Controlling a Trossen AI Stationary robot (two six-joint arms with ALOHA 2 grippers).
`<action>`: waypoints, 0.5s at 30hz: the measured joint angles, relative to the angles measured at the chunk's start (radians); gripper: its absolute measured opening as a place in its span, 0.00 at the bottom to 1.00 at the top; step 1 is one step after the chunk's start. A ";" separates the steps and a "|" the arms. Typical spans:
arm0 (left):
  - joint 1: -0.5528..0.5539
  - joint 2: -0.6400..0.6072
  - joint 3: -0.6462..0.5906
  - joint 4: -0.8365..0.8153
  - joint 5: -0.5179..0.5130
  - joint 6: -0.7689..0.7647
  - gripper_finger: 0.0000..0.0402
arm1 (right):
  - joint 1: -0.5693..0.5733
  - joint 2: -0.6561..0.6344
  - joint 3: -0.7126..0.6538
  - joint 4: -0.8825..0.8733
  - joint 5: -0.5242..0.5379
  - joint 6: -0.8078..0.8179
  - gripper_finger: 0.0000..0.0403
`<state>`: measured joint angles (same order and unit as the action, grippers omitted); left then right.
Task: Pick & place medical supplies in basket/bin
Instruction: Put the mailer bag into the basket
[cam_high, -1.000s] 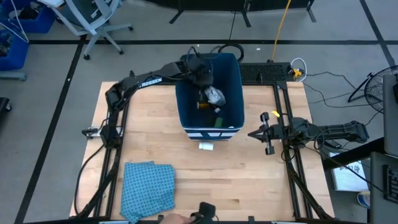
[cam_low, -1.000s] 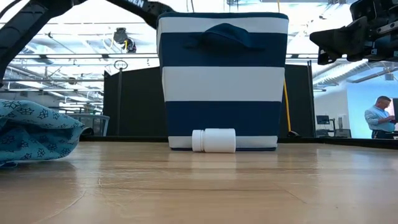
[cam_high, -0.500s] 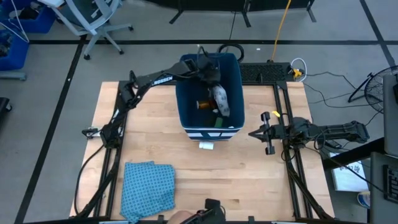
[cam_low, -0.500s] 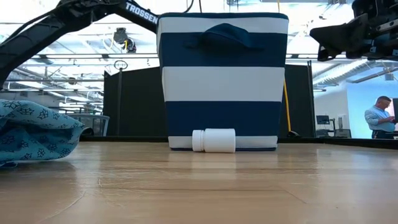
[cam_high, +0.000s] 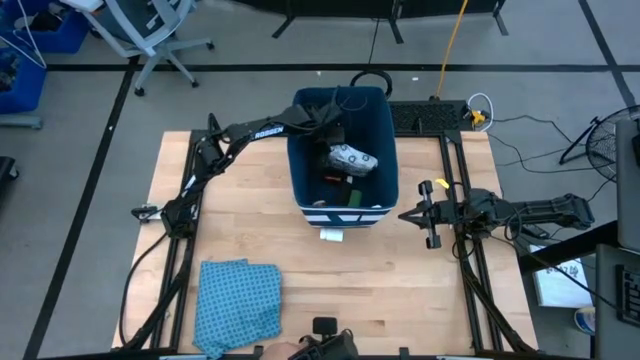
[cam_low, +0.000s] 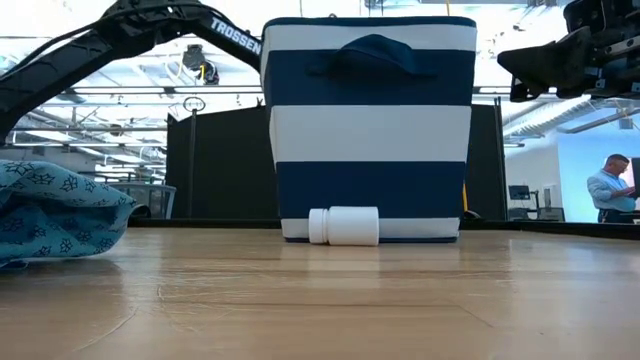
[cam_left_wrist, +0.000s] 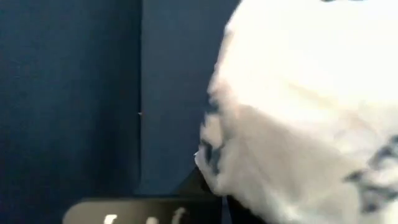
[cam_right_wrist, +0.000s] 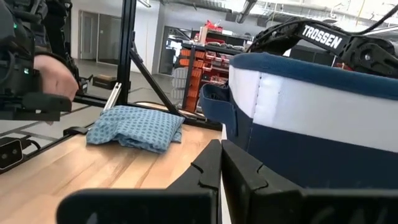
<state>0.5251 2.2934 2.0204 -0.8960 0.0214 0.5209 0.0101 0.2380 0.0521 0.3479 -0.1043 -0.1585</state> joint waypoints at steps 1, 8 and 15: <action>-0.001 0.001 -0.001 0.000 -0.001 0.000 0.02 | 0.000 0.000 0.000 0.000 0.000 0.000 0.01; -0.006 -0.005 0.001 0.006 -0.005 0.025 0.16 | 0.000 0.001 0.000 0.000 0.000 0.009 0.01; -0.030 -0.122 0.001 -0.001 -0.090 0.074 0.48 | 0.000 0.001 0.000 -0.001 0.001 0.010 0.01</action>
<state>0.4953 2.1711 2.0212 -0.8972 -0.0687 0.5949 0.0101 0.2390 0.0522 0.3470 -0.1037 -0.1483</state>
